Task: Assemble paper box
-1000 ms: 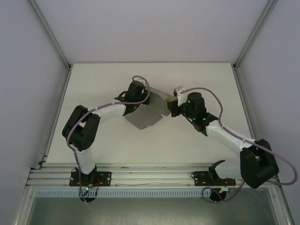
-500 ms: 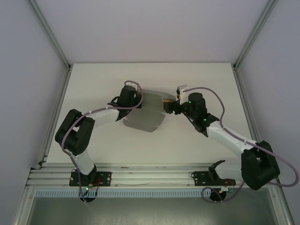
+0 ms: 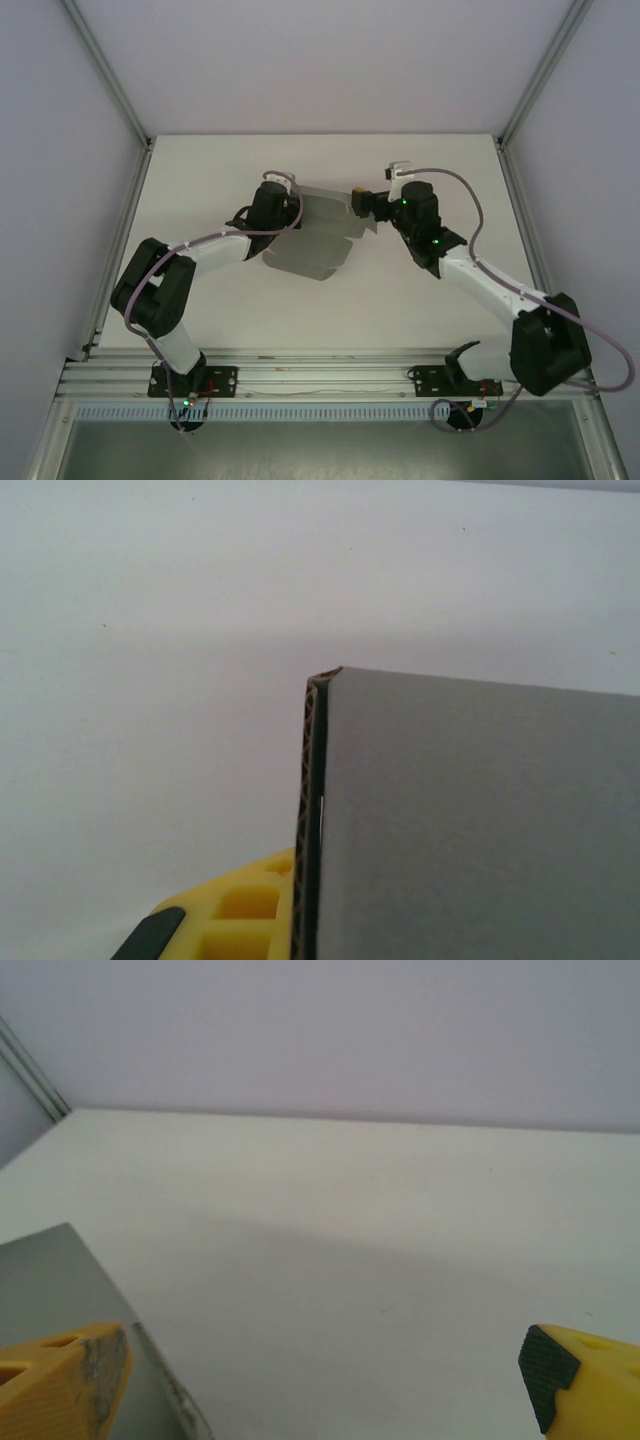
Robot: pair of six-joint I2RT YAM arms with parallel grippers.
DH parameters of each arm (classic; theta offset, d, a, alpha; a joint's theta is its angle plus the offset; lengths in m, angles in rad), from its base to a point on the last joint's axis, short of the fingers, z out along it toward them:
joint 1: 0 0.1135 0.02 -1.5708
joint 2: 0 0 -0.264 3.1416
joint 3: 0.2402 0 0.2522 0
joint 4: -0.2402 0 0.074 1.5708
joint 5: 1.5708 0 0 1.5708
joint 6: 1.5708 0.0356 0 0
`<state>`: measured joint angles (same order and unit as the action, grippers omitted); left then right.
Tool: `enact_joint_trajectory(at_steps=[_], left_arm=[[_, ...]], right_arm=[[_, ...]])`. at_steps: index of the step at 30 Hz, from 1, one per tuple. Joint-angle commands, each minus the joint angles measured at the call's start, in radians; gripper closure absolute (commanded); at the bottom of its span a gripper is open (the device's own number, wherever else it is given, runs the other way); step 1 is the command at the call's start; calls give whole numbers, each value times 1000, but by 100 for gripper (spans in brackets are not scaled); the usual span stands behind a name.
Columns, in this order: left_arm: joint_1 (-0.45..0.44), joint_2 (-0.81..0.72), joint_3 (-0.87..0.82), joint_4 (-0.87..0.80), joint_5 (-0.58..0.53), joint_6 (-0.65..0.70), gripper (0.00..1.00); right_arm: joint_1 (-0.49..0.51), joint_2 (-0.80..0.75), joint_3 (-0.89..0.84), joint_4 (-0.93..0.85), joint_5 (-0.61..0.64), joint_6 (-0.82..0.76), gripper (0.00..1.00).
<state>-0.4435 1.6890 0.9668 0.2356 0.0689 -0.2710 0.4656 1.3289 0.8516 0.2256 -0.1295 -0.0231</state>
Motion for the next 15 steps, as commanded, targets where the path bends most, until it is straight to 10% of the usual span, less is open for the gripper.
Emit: enact_joint_trajectory(at_steps=[1,7,15], left_arm=[[-3,-22,2,6,-23,-24,100],[-3,6,37,-24,-13,-52,100],[-6,31,62,-30,31,-87,100]], right_arm=[[-2,59,21,-21,-23,-18,0],[46,172,-4,187,4,-23,0],[162,355,42,517,451,37,0]])
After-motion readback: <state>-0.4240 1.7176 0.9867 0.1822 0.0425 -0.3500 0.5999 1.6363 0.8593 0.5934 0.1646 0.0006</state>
